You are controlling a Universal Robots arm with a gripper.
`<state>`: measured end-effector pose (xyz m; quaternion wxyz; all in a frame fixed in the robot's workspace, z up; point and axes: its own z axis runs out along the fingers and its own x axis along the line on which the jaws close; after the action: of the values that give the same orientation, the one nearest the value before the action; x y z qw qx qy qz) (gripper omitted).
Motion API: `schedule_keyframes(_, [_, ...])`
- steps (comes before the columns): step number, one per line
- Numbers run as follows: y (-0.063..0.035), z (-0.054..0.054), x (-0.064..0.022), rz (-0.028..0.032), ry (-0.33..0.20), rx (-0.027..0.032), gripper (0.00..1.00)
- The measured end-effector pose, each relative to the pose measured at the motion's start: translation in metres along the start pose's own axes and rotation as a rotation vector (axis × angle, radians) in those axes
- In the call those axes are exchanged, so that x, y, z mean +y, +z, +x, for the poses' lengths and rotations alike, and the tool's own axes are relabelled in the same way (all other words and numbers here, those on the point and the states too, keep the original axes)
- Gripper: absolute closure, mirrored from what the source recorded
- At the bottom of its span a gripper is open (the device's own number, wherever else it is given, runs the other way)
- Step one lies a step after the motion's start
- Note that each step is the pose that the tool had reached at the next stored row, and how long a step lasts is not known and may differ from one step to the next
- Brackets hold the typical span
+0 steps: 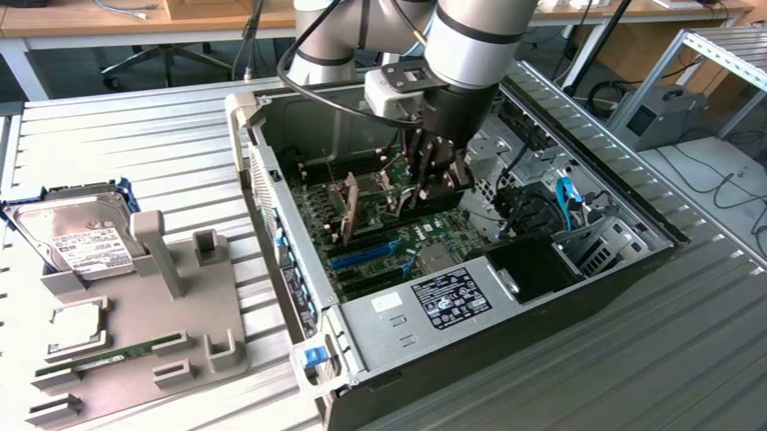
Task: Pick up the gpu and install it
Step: 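Insert the gpu into the slot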
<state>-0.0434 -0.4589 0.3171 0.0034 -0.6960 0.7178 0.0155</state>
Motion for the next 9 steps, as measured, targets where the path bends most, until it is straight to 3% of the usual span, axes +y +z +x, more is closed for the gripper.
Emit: schedule_keyframes(9, [0.0014, 0.0002, 0.001, 0.0, 0.0, -0.0001, 0.74])
